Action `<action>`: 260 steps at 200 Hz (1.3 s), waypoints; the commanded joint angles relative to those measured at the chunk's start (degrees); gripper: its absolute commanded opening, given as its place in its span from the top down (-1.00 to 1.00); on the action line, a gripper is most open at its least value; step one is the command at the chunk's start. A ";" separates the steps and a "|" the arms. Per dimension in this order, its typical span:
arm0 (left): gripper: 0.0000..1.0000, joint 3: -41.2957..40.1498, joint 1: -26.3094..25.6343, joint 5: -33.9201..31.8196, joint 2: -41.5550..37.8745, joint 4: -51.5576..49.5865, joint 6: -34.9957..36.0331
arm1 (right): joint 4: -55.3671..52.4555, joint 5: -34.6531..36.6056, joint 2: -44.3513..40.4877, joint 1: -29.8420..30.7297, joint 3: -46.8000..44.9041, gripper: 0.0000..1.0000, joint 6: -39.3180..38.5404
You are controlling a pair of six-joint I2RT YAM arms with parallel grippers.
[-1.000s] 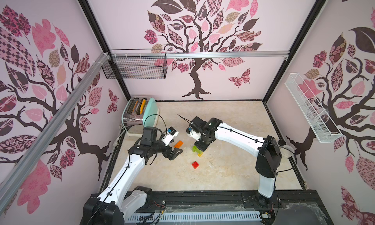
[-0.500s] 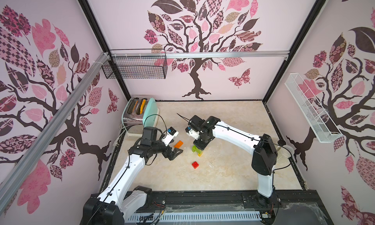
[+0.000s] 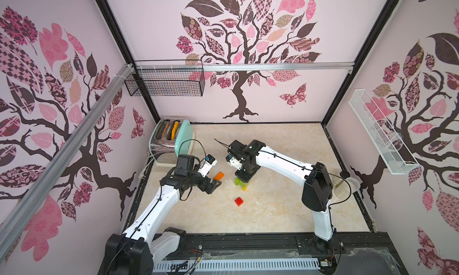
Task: Assemble a giraffe with lego
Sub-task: Assemble the lego brick with the lego brick, then pick up the lego brick from the center of the board.
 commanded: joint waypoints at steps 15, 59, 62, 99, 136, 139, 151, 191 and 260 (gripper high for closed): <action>-0.96 6.09 -0.19 -6.22 11.47 -2.20 -4.34 | -4.11 -0.72 1.82 -0.24 2.44 0.23 1.65; -0.84 11.33 -2.20 -8.18 23.89 -1.65 -4.11 | 0.65 -1.00 -12.38 -0.39 -2.50 -0.12 3.01; -0.82 11.93 -2.44 -8.57 24.73 -2.12 -3.81 | 1.37 -0.86 -13.48 -0.42 -3.49 -0.13 3.12; -0.59 18.35 -4.61 -16.12 35.66 -5.29 -2.39 | 11.87 0.41 -27.31 -1.32 -20.97 -0.33 7.27; -0.32 22.80 -7.04 -21.19 44.02 -8.24 -2.44 | 21.54 1.55 -40.86 -2.62 -36.67 -0.47 12.00; -0.25 22.75 -7.12 -21.56 44.20 -8.28 -2.34 | 21.91 1.61 -41.71 -2.76 -37.50 -0.48 12.34; -0.07 22.29 -7.22 -22.09 44.20 -8.43 -2.10 | 22.32 1.81 -44.45 -3.36 -39.76 -0.49 13.20; 0.20 15.17 -7.22 -21.62 37.94 -4.04 0.15 | 23.48 4.49 -49.76 -4.18 -44.15 -0.55 16.13; 0.46 14.99 -7.40 -20.52 27.77 -6.89 6.05 | 26.50 2.95 -50.47 -5.52 -43.06 -0.58 25.93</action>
